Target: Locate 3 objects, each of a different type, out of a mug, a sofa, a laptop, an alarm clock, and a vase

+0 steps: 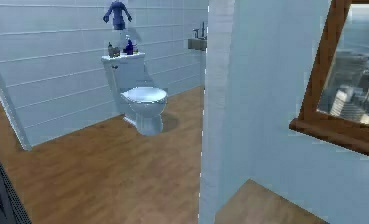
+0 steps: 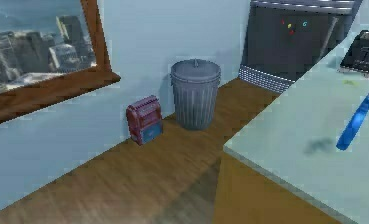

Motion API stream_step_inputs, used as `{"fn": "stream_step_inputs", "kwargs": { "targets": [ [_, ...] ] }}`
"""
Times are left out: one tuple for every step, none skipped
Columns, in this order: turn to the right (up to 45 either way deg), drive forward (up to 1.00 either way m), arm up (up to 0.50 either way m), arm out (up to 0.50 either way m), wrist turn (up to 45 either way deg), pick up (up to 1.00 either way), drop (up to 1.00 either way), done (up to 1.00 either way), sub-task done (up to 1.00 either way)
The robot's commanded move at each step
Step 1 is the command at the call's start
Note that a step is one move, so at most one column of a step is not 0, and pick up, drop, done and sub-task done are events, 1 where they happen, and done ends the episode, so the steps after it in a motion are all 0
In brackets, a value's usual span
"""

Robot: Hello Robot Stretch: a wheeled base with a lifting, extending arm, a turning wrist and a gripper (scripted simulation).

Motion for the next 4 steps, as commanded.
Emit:
{"fn": "stream_step_inputs", "kwargs": {
  "targets": [
    [0.0,0.60,0.00,0.00,0.0,0.00,0.00,0.00,0.00],
    [-42.0,0.00,0.00,0.00,0.0,0.00,0.00,0.00,0.00],
    [0.0,1.00,0.00,0.00,0.0,0.00,0.00,0.00,0.00],
    [-36.0,0.00,0.00,0.00,0.0,0.00,0.00,0.00,0.00]
  ]
}}
